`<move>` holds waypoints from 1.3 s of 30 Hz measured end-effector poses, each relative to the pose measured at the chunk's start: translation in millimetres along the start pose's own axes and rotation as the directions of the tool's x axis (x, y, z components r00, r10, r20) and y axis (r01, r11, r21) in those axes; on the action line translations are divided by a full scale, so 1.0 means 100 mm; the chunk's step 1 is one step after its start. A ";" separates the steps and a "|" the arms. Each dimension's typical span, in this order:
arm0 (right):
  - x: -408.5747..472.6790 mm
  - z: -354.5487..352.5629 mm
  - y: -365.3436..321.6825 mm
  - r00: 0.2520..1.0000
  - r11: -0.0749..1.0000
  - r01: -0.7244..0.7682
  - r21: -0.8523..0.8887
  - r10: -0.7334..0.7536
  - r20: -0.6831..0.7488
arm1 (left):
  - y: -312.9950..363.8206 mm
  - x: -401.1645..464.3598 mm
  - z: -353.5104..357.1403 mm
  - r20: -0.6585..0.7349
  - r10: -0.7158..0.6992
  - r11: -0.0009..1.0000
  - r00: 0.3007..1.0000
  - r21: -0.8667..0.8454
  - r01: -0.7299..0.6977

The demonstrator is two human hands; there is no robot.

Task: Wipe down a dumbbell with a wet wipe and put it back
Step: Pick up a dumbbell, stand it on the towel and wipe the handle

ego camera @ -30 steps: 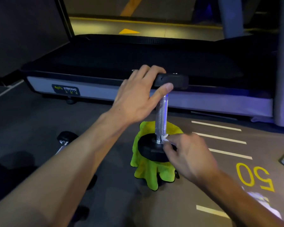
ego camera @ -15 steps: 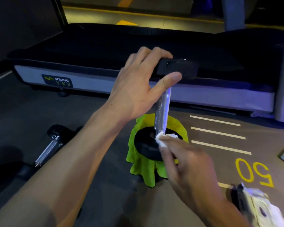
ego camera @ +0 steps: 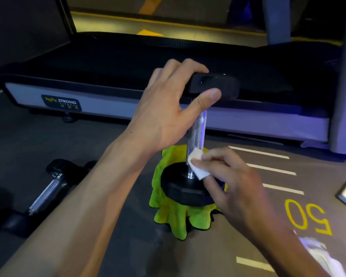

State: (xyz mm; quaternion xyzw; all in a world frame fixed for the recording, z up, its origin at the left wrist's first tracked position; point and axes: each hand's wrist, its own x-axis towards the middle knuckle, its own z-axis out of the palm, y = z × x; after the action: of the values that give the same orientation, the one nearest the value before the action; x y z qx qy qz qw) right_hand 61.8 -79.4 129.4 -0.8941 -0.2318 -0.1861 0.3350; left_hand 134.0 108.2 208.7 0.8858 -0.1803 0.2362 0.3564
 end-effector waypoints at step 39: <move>0.63 -0.20 -0.11 0.993 0.948 0.117 -0.295 -0.107 0.050 | -0.05 0.04 -0.05 0.045 -0.043 0.981 0.998 -0.188 0.051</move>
State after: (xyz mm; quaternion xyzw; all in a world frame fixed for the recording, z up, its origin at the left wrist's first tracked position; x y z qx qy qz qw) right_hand 104.5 -67.5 179.6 -0.9227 -0.2572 -0.2225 0.1817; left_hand 138.3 114.1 211.5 0.8567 -0.1881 0.1913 0.4406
